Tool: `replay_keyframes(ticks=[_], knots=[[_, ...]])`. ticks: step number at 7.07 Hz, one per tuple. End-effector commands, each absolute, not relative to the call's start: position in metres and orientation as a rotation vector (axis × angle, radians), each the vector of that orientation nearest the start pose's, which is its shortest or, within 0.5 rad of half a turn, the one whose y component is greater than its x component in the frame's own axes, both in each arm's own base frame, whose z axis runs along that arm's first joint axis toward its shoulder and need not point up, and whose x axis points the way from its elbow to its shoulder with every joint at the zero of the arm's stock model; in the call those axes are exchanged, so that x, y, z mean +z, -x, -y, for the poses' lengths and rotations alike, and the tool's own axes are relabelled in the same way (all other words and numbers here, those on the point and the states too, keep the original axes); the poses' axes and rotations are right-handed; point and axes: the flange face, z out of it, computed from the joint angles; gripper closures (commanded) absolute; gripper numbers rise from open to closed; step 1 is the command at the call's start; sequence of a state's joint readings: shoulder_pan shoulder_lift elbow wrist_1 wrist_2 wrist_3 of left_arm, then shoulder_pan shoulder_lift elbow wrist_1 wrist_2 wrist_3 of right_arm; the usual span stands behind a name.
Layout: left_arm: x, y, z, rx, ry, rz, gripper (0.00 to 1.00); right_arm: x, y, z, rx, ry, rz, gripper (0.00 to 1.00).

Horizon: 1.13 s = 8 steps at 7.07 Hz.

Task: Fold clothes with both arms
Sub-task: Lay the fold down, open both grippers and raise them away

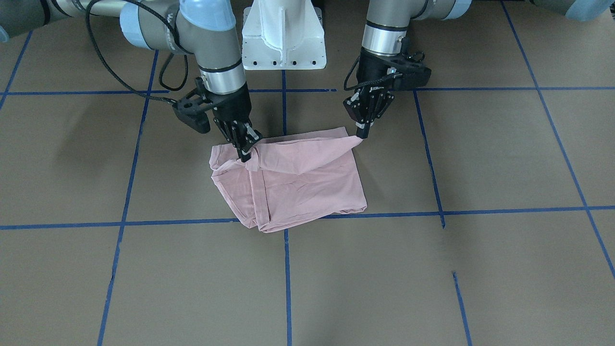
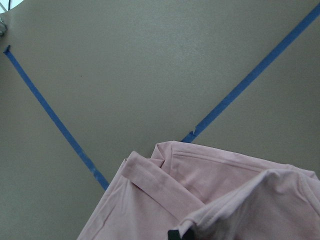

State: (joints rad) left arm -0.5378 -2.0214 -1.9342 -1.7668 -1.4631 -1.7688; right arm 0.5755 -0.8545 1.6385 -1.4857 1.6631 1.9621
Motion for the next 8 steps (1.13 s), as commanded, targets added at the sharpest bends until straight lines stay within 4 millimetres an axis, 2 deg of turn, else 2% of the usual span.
replay_keyframes(ticks=[1,2,3,4,5,6,7,8], knots=[[0.294,-0.475,0.500,-0.724,-0.337,-0.971,0.83,0.242,0.572,0.569,0.739,0.006,0.817,1.00],[0.339,-0.500,0.546,-0.685,-0.387,-0.939,0.78,0.279,0.578,0.611,0.720,0.027,0.857,0.93],[0.371,-0.481,0.584,-0.633,-0.470,-0.912,0.64,0.285,0.568,0.642,0.679,-0.006,0.871,0.38],[0.379,-0.465,0.590,-0.551,-0.535,-0.906,0.54,0.268,0.536,0.668,0.654,0.019,0.909,0.00],[0.367,-0.458,0.584,-0.549,-0.543,-0.933,0.46,0.247,0.518,0.681,0.641,0.007,0.940,0.00],[0.362,-0.444,0.572,-0.547,-0.553,-0.958,0.46,0.237,0.477,0.701,0.603,0.058,0.989,0.00],[0.355,-0.432,0.561,-0.530,-0.542,-0.991,0.46,0.241,0.443,0.712,0.588,0.099,1.017,0.00],[0.354,-0.421,0.549,-0.477,-0.474,-1.035,0.46,0.264,0.420,0.704,0.551,0.074,1.021,0.00]])
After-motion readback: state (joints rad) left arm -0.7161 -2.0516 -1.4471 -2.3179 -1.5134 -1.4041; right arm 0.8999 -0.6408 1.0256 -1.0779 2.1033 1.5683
